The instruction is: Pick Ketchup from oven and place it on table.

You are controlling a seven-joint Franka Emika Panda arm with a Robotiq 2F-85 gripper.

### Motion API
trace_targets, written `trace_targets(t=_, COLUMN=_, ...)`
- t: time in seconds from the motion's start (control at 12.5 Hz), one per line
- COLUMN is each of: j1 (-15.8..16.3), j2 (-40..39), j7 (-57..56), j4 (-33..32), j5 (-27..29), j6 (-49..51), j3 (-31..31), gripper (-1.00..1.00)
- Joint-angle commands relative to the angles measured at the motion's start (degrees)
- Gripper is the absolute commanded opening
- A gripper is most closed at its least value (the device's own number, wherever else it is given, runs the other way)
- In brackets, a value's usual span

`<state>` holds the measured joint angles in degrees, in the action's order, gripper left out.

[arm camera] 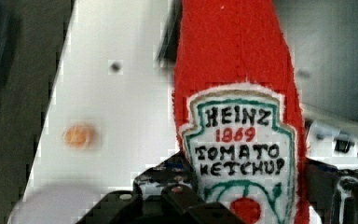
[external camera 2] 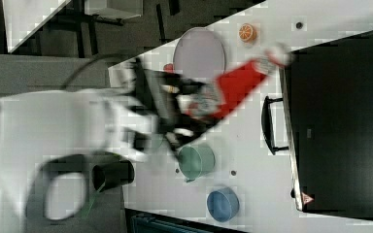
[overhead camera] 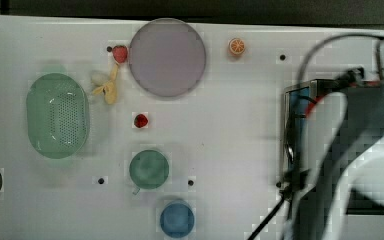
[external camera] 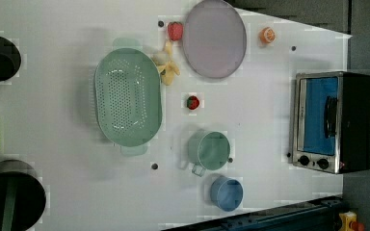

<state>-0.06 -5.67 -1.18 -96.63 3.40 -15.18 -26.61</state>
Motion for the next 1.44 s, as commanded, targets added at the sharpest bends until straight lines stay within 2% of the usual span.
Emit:
trace_targets(t=0.08, j1=5.29, j2=2.66, j7=-1.04, j4=0.71, j5=0.01, j6=7.05, j3=7.21, gripper=0.26)
trace_targets(t=0.32, j1=6.61, j2=3.60, j7=-0.97, j4=-2.02, j5=-0.50, j6=7.33, j3=13.09, gripper=0.26)
trace_targets(t=0.56, j1=7.02, j2=3.47, j7=-0.84, j4=-8.40, j5=-0.60, j6=5.09, j3=16.21, gripper=0.26)
trace_targets(t=1.12, j1=6.97, j2=0.14, j7=-0.43, j4=-27.72, j5=-0.61, j6=-15.74, j3=16.72, gripper=0.26)
trace_targets(t=1.44, j1=6.99, j2=-7.27, j7=-0.43, j4=-32.12, j5=-0.20, j6=-26.62, j3=16.61, gripper=0.26)
